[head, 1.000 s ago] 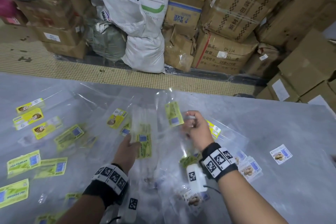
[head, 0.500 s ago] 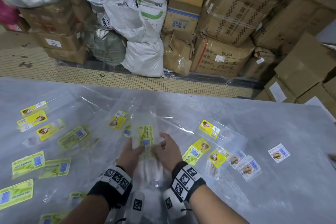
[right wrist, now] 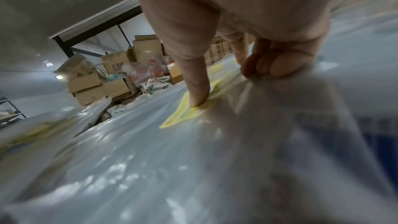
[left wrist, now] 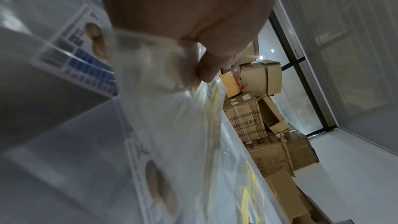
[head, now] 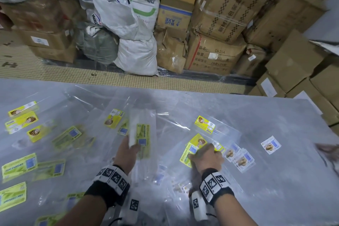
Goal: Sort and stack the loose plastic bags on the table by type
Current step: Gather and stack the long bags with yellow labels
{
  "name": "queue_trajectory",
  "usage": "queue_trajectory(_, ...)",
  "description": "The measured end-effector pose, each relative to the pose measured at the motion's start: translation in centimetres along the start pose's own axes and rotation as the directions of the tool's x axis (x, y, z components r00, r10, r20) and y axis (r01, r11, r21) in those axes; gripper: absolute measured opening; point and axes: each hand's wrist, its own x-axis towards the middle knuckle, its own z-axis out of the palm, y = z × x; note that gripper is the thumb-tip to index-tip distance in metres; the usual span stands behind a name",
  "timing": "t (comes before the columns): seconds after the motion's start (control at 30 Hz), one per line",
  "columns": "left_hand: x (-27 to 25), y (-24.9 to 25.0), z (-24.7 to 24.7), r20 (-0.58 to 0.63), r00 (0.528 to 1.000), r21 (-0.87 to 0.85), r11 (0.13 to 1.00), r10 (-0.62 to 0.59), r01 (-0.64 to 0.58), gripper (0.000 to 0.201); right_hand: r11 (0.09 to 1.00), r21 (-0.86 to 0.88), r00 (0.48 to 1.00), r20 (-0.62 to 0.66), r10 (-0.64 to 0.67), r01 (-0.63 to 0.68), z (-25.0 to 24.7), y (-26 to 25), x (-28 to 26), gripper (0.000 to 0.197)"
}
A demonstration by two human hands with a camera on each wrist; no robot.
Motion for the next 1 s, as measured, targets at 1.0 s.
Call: queue_trajectory(1.0, -2.9, -0.1, 0.2, 0.117, 0.993, -0.166, 0.985, -0.022, 0.041, 0.028, 0.660, 0.735, 0.866, 0.221, -0.448, 0.154, 5.1, -7.2, -7.3, 0.067)
